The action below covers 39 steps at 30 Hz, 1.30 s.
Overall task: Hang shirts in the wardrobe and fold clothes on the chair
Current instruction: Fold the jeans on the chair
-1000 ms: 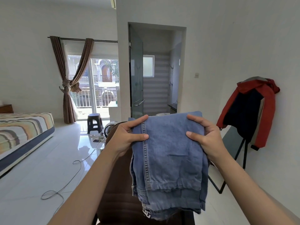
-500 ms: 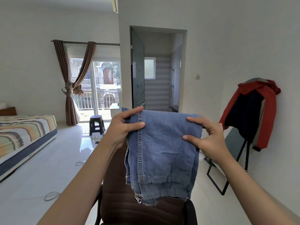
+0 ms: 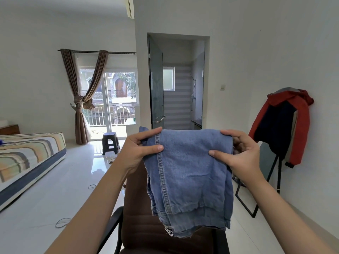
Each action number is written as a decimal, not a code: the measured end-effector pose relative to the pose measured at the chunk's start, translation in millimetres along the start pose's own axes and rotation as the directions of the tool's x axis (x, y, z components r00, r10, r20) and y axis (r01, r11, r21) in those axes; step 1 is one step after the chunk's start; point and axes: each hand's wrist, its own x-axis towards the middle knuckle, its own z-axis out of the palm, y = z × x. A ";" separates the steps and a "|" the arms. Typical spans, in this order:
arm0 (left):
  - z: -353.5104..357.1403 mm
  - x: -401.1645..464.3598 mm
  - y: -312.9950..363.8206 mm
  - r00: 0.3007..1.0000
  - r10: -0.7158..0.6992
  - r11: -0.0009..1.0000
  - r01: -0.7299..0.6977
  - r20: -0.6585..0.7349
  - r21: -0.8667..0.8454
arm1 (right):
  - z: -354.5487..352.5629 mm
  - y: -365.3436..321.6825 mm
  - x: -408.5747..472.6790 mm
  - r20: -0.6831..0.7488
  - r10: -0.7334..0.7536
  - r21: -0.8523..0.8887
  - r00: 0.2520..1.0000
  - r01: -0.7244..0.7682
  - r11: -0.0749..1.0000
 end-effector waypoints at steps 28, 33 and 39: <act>-34.9 -61.7 -57.8 0.949 -0.222 0.973 0.229 -0.225 0.008 | 41.5 27.1 -44.5 0.307 0.236 0.022 0.922 -0.254 0.967; -31.5 -76.0 -64.4 0.922 -0.259 0.941 0.308 -0.287 0.139 | 45.0 46.7 -43.2 0.416 0.213 0.065 0.884 -0.263 0.963; -18.2 -93.5 -64.4 0.867 -0.204 0.779 0.425 -0.455 0.461 | 51.4 60.1 -43.4 0.497 0.203 0.082 0.844 -0.279 0.957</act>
